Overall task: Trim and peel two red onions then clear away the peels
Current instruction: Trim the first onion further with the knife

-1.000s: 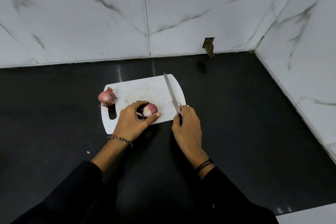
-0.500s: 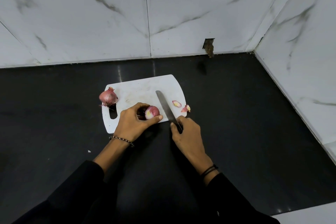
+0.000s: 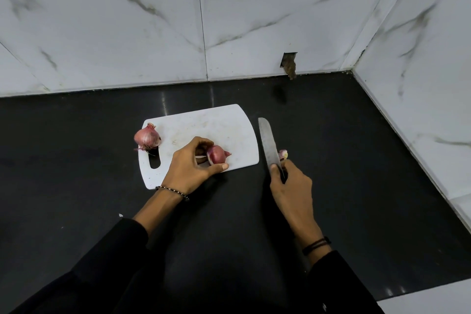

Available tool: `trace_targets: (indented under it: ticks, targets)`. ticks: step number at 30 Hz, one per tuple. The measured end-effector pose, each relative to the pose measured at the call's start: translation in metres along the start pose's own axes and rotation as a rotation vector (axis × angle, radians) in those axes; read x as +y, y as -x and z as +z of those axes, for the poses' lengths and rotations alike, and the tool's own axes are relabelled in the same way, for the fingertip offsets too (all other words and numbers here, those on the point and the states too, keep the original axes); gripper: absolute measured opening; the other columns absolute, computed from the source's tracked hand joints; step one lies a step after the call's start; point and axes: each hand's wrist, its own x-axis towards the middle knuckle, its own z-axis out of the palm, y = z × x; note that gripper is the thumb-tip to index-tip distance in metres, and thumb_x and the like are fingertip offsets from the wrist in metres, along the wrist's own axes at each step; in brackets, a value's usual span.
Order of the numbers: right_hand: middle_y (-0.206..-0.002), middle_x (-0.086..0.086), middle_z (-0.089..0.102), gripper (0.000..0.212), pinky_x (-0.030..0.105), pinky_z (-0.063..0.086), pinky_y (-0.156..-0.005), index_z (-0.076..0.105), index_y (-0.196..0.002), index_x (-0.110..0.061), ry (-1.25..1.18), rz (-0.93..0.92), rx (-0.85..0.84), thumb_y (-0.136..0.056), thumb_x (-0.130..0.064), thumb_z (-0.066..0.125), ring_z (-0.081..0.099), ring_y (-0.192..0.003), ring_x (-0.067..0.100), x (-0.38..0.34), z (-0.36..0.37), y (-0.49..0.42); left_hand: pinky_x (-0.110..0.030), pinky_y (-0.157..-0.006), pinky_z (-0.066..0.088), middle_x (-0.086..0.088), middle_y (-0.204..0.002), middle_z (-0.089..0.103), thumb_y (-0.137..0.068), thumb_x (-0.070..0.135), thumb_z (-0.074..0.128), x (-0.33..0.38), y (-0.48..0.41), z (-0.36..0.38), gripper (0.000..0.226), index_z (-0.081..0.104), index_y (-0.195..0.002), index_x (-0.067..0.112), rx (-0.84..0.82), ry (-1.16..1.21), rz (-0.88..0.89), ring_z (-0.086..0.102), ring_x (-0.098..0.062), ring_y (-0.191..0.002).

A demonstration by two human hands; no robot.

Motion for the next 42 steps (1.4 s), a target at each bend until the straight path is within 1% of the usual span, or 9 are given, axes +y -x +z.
trace_targets:
  ticks: [2, 5, 9, 13, 18, 23, 27, 33, 42]
  targets:
    - [-0.072, 0.001, 0.063, 0.027, 0.018, 0.045, -0.054, 0.059, -0.083, -0.016, -0.049, -0.003, -0.055, -0.102, -0.034, 0.053, 0.056, -0.059, 0.008, -0.006, 0.002, 0.003, -0.022, -0.092, 0.054, 0.007, -0.112, 0.065, -0.065, 0.032, 0.092, -0.002, -0.002, 0.003, 0.063, 0.058, -0.117, 0.021, -0.014, -0.004, 0.016, 0.063, -0.008, -0.105]
    - [-0.072, 0.001, 0.065, 0.028, 0.040, 0.058, -0.063, 0.060, -0.083, -0.025, -0.100, 0.020, -0.164, -0.100, -0.046, 0.052, 0.062, -0.067, 0.016, -0.013, 0.010, 0.009, -0.023, -0.093, 0.053, 0.005, -0.117, 0.062, -0.070, 0.027, 0.089, -0.002, -0.004, 0.006, 0.063, 0.056, -0.124, 0.023, -0.019, -0.025, 0.057, 0.062, -0.010, -0.107]
    - [-0.075, 0.009, 0.064, 0.033, 0.049, 0.056, -0.064, 0.057, -0.083, -0.021, -0.110, 0.026, -0.234, -0.101, -0.048, 0.049, 0.061, -0.066, 0.021, -0.023, 0.018, 0.014, -0.023, -0.093, 0.053, 0.006, -0.120, 0.062, -0.072, 0.029, 0.088, -0.004, -0.007, 0.007, 0.057, 0.060, -0.120, 0.023, -0.014, -0.080, 0.089, 0.061, -0.011, -0.107]
    - [-0.080, 0.018, 0.063, 0.038, 0.048, 0.053, -0.062, 0.052, -0.084, -0.014, -0.070, 0.042, -0.258, -0.102, -0.046, 0.047, 0.059, -0.064, 0.028, -0.026, 0.022, 0.012, -0.007, -0.086, 0.043, 0.006, -0.118, 0.064, -0.068, 0.032, 0.089, -0.001, -0.009, 0.007, 0.060, 0.061, -0.120, 0.021, -0.021, -0.129, 0.090, 0.061, -0.010, -0.104]
    - [-0.080, 0.015, 0.062, 0.037, 0.046, 0.053, -0.062, 0.047, -0.081, -0.017, -0.064, 0.060, -0.289, -0.102, -0.048, 0.046, 0.058, -0.069, 0.021, -0.027, 0.020, 0.008, -0.003, -0.085, 0.041, 0.004, -0.117, 0.066, -0.064, 0.034, 0.091, 0.004, -0.016, 0.007, 0.065, 0.063, -0.121, 0.019, -0.058, -0.169, 0.082, 0.062, -0.011, -0.105]
    - [-0.083, 0.009, 0.064, 0.037, 0.047, 0.055, -0.065, 0.050, -0.084, -0.018, -0.063, 0.059, -0.314, -0.102, -0.049, 0.044, 0.059, -0.074, 0.021, -0.029, 0.018, 0.001, -0.017, -0.096, 0.044, -0.004, -0.126, 0.066, -0.065, 0.030, 0.090, 0.010, -0.022, 0.010, 0.073, 0.061, -0.130, 0.013, -0.081, -0.218, 0.077, 0.061, -0.017, -0.112]
    - [-0.084, 0.006, 0.062, 0.035, 0.034, 0.049, -0.056, 0.049, -0.083, -0.021, -0.036, 0.045, -0.339, -0.103, -0.049, 0.042, 0.055, -0.071, 0.017, -0.029, 0.016, -0.004, -0.033, -0.105, 0.048, -0.007, -0.130, 0.065, -0.068, 0.032, 0.088, 0.011, -0.026, 0.013, 0.077, 0.059, -0.136, 0.010, -0.087, -0.227, 0.067, 0.061, -0.021, -0.118]
    - [-0.091, 0.006, 0.057, 0.034, 0.023, 0.032, -0.051, 0.046, -0.085, -0.019, 0.074, 0.055, -0.337, -0.105, -0.046, 0.038, 0.050, -0.064, 0.013, -0.031, 0.018, -0.007, -0.036, -0.107, 0.046, -0.006, -0.131, 0.065, -0.073, 0.030, 0.087, 0.010, -0.029, 0.017, 0.073, 0.057, -0.137, 0.011, -0.073, -0.230, 0.033, 0.062, -0.022, -0.120]
    - [-0.104, 0.012, 0.057, 0.030, 0.036, 0.052, -0.066, 0.043, -0.103, -0.021, 0.205, 0.050, -0.485, -0.106, -0.048, 0.028, 0.062, -0.077, 0.026, -0.042, 0.012, -0.014, -0.038, -0.098, 0.050, -0.012, -0.117, 0.071, -0.079, 0.033, 0.082, 0.015, -0.034, 0.021, 0.068, 0.055, -0.139, 0.014, -0.086, -0.340, 0.015, 0.065, -0.029, -0.110]
